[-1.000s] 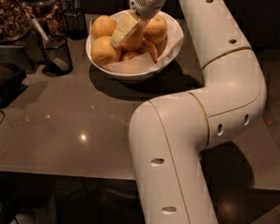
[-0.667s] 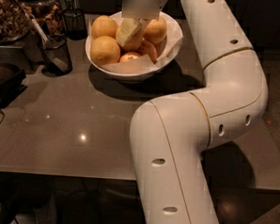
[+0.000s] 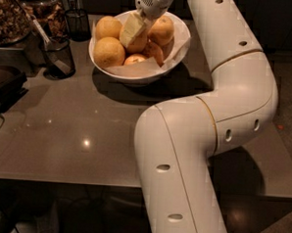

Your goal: Pick orange from white bowl

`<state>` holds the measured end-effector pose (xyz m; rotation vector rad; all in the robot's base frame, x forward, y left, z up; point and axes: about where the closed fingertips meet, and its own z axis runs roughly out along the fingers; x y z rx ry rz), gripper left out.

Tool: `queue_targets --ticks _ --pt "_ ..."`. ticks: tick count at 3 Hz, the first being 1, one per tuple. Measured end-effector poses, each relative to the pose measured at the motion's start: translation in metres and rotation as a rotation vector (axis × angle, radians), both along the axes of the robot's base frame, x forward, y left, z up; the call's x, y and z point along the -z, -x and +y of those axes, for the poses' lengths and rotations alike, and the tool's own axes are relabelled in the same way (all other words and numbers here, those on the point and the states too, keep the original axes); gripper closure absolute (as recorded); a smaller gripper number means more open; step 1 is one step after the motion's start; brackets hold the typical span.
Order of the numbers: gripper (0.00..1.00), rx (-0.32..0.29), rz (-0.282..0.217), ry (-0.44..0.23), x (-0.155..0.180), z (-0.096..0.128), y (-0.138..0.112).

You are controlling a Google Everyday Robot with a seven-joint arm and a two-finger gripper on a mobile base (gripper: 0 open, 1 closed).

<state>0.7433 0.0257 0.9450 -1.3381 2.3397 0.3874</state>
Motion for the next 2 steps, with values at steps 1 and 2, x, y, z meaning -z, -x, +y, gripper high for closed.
queue_targets --ticks 1,2 --pt "1.00 0.032 -0.002 -0.005 -0.0020 0.0024 -0.0023" --pt "1.00 0.080 -0.003 -0.007 -0.0082 0.0062 -0.0043"
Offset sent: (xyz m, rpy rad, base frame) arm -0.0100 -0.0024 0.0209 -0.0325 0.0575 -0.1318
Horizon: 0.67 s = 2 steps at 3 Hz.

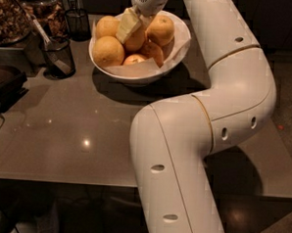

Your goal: Pick orange from white bowl

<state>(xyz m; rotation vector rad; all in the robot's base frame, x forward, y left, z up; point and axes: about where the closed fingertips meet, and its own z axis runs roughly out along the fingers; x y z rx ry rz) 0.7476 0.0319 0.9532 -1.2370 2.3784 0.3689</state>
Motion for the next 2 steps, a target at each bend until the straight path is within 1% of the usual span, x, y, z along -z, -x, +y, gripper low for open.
queue_targets --ticks 1,2 --pt "1.00 0.009 -0.008 -0.034 -0.0065 0.0022 -0.0005" --pt "1.00 -0.006 -0.032 -0.034 -0.0074 0.0116 -0.0058"
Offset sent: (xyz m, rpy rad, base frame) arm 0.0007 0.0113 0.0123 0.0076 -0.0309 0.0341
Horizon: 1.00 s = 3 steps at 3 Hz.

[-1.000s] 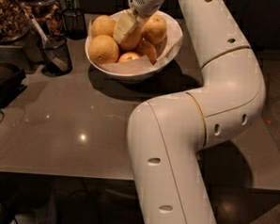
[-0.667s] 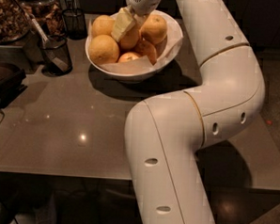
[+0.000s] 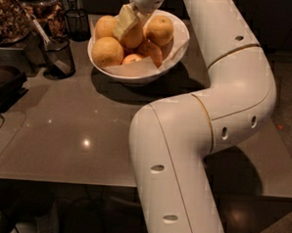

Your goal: Pick orange from white bowl

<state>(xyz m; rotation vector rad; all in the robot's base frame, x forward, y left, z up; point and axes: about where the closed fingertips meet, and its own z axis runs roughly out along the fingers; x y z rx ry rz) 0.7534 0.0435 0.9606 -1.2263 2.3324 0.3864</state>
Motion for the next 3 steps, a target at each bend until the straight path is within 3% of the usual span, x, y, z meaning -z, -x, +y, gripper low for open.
queue_targets --ticks 2,3 --pt "1.00 0.009 -0.098 -0.048 -0.051 0.009 0.005" --pt "1.00 0.018 -0.089 -0.045 -0.047 0.011 0.004"
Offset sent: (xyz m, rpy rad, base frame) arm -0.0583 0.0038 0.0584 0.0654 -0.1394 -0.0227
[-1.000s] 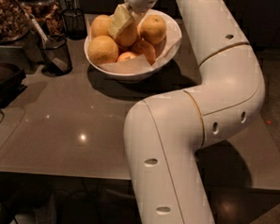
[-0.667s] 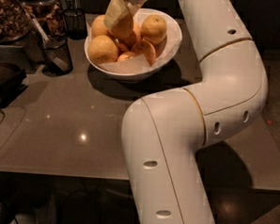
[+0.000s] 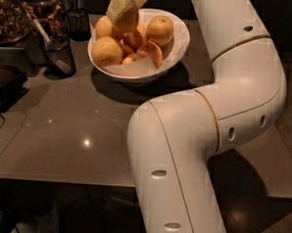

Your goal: Pick orange from white bowl

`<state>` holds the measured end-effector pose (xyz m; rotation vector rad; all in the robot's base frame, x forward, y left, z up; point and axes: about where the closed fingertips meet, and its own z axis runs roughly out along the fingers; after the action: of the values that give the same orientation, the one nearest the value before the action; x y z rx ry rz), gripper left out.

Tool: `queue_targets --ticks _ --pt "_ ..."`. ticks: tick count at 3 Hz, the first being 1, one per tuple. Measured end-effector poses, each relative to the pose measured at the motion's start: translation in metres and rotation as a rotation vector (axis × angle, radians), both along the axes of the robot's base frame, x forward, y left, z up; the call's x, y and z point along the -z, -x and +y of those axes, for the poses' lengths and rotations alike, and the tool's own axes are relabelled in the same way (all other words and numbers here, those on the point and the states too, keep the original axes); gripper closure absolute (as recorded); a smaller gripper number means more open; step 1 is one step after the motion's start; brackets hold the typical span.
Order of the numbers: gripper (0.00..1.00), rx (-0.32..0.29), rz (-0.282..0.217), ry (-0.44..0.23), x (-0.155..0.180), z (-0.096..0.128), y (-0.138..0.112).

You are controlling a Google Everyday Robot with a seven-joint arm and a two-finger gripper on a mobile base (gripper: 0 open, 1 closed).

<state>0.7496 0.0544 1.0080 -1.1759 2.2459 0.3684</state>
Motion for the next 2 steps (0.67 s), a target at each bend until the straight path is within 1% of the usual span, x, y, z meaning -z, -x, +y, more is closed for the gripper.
queue_targets --ticks 1,2 --pt "1.00 0.057 0.003 0.000 -0.021 -0.002 0.010" --pt "1.00 0.168 -0.013 -0.006 -0.059 -0.002 0.025"
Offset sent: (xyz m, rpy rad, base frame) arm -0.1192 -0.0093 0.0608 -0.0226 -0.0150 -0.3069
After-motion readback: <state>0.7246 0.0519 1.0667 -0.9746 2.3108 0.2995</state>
